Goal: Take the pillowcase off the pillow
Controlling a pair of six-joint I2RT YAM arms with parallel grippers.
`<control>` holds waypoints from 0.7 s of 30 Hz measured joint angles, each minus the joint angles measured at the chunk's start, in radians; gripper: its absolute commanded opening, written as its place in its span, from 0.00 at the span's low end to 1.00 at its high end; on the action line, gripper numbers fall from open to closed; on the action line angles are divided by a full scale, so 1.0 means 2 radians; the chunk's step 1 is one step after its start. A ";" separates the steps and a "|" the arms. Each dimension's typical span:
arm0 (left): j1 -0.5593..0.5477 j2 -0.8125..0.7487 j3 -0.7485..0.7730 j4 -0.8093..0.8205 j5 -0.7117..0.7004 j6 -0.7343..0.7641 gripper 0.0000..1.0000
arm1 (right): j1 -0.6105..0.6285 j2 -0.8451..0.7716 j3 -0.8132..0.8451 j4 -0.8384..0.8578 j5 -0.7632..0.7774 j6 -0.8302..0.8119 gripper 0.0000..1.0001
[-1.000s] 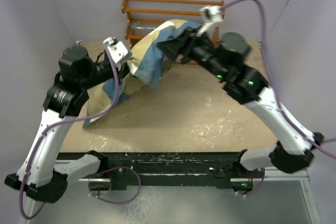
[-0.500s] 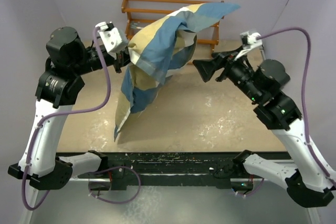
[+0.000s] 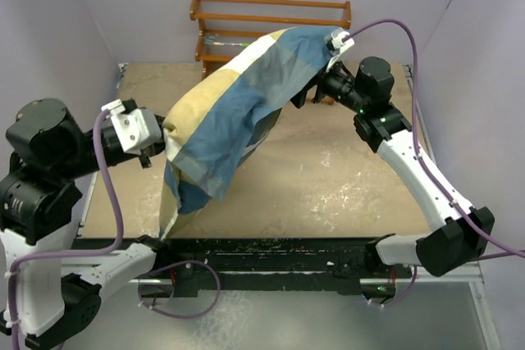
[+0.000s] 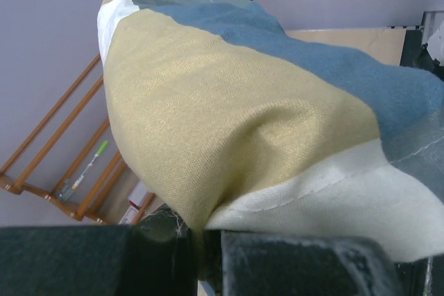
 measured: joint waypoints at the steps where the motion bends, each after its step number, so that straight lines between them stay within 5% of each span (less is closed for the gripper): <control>1: 0.000 -0.004 0.001 -0.008 -0.003 0.004 0.00 | -0.001 0.003 0.000 0.011 -0.007 -0.002 0.97; 6: 0.000 -0.021 0.007 -0.040 -0.016 0.018 0.00 | -0.003 0.031 -0.001 0.125 -0.094 0.015 0.94; 9: 0.000 -0.022 0.007 -0.044 -0.026 0.021 0.00 | 0.004 0.062 0.000 0.219 -0.154 0.057 0.84; 13: 0.000 -0.022 0.004 -0.044 -0.052 0.023 0.00 | 0.037 0.097 0.015 0.285 -0.194 0.095 0.40; 15: 0.000 -0.030 -0.010 -0.033 -0.073 0.027 0.00 | 0.048 0.106 0.023 0.307 -0.200 0.115 0.04; 18: -0.001 -0.049 -0.044 -0.002 -0.118 0.035 0.00 | 0.046 0.110 0.032 0.327 -0.206 0.151 0.00; 20: -0.001 -0.061 -0.069 0.029 -0.157 0.041 0.14 | 0.043 0.109 0.040 0.321 -0.187 0.155 0.00; 21: -0.001 -0.065 -0.081 0.045 -0.178 0.045 0.33 | 0.043 0.107 0.047 0.313 -0.171 0.154 0.00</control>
